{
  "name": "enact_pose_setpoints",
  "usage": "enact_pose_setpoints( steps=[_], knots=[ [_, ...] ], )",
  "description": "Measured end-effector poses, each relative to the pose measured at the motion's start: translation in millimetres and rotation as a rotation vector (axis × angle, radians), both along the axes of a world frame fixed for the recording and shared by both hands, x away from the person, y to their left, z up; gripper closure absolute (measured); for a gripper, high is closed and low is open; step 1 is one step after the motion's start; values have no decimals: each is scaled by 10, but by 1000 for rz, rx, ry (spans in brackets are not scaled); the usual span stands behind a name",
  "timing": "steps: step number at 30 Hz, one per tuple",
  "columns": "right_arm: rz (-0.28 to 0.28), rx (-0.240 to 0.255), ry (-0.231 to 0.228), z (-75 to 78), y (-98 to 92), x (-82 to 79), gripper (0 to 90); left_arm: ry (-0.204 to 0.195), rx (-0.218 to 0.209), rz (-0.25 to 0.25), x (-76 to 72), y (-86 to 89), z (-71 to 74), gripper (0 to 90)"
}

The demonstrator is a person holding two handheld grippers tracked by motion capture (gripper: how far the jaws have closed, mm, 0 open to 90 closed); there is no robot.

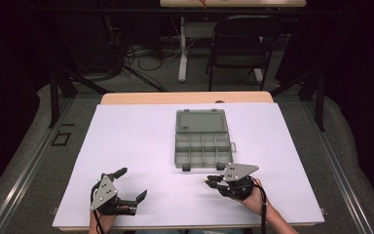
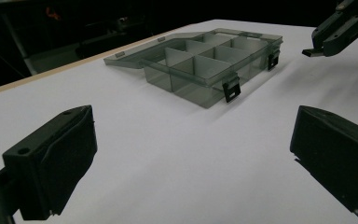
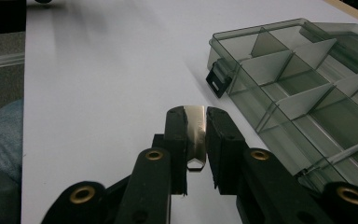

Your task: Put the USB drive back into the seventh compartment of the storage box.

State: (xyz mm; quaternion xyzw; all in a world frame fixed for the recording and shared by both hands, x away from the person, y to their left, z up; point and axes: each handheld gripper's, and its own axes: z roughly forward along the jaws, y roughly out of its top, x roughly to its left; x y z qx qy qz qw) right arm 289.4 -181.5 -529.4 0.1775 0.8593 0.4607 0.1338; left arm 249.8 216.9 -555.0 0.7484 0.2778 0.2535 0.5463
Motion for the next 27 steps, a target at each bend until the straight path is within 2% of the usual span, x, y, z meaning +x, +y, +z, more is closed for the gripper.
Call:
enact_pose_setpoints(
  steps=[27],
  knots=[
    [-60, 18, -3, 34, -101, 51, 790, -5, 1, -8, -3, -2, -1, 9]
  ],
)
